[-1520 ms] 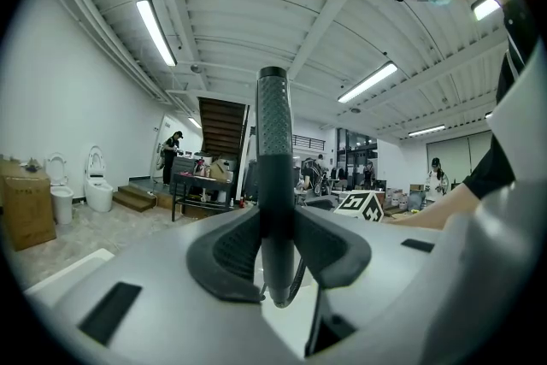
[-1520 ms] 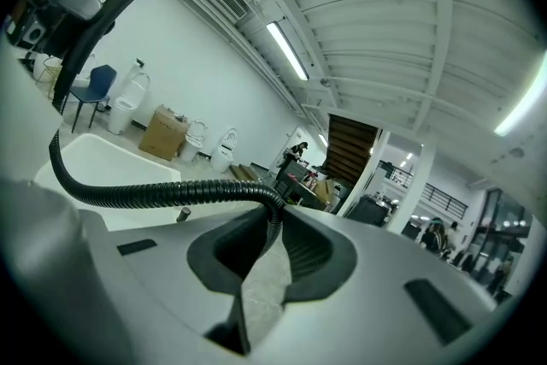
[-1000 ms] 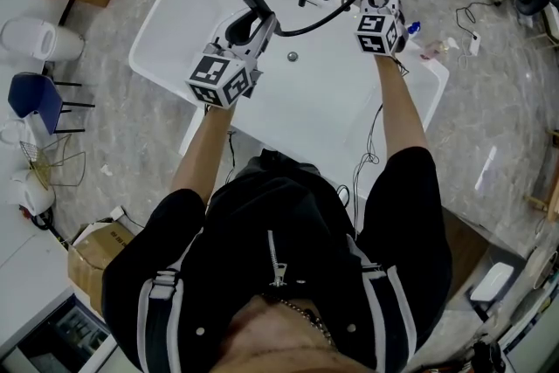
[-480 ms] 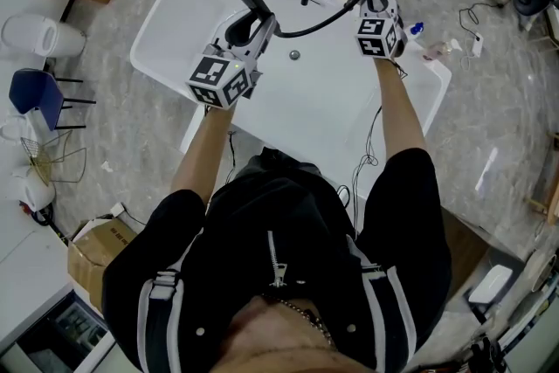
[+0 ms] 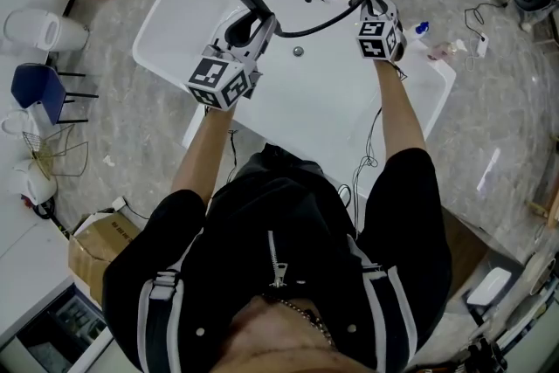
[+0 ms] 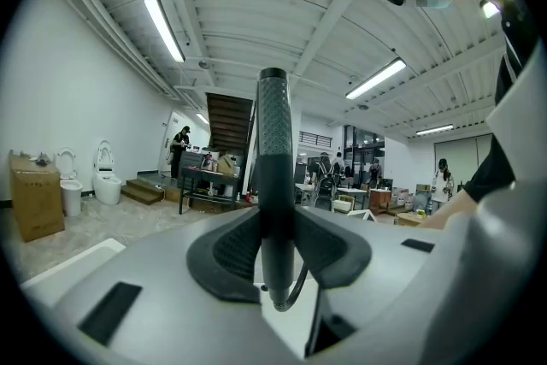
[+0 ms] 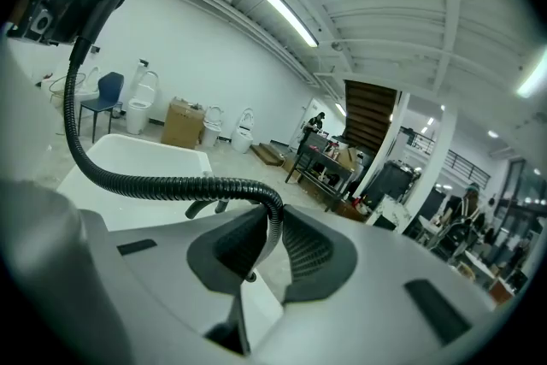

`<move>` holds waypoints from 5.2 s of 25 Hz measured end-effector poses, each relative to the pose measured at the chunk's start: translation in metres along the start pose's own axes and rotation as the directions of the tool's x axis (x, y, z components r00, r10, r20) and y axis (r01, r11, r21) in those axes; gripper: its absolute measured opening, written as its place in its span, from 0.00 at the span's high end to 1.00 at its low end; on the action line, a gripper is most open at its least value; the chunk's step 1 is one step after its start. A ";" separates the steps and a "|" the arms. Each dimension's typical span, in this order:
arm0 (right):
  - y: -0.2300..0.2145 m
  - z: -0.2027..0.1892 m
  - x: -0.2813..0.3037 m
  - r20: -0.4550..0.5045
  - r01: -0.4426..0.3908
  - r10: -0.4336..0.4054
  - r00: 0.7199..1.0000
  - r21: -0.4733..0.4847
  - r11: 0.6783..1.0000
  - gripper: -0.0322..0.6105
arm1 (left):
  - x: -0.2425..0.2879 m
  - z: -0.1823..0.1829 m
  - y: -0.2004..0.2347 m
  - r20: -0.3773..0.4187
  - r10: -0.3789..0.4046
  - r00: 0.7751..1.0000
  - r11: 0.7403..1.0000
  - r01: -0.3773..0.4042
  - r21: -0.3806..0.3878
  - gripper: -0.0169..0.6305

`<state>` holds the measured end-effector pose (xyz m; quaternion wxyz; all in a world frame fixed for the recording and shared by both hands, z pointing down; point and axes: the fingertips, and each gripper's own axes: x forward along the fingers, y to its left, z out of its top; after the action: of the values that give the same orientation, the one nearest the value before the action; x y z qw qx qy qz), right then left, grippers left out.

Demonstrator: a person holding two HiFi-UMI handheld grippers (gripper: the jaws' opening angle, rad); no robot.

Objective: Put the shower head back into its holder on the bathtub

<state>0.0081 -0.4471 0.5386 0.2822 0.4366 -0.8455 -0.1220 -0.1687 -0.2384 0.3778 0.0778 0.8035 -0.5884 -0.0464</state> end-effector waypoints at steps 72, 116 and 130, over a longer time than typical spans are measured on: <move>0.143 -0.166 0.026 -0.264 -0.215 0.268 0.926 0.213 0.953 0.87 | -0.024 -0.004 -0.027 0.105 -0.083 0.991 0.987 0.097 -0.128 0.77; 0.139 -0.150 -0.256 -0.221 0.086 0.051 0.974 0.570 0.817 0.94 | 0.076 0.055 -0.071 0.097 -0.349 0.932 0.934 0.338 0.118 0.77; 0.147 -0.150 -0.267 -0.248 0.125 0.034 0.968 0.596 0.793 0.94 | 0.129 0.044 -0.072 0.063 -0.391 0.918 0.914 0.379 0.147 0.77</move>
<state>0.1200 -0.1391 0.6272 0.2265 0.5362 -0.7871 0.2039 -0.0689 -0.3429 0.3237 -0.0131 0.9041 -0.4232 -0.0583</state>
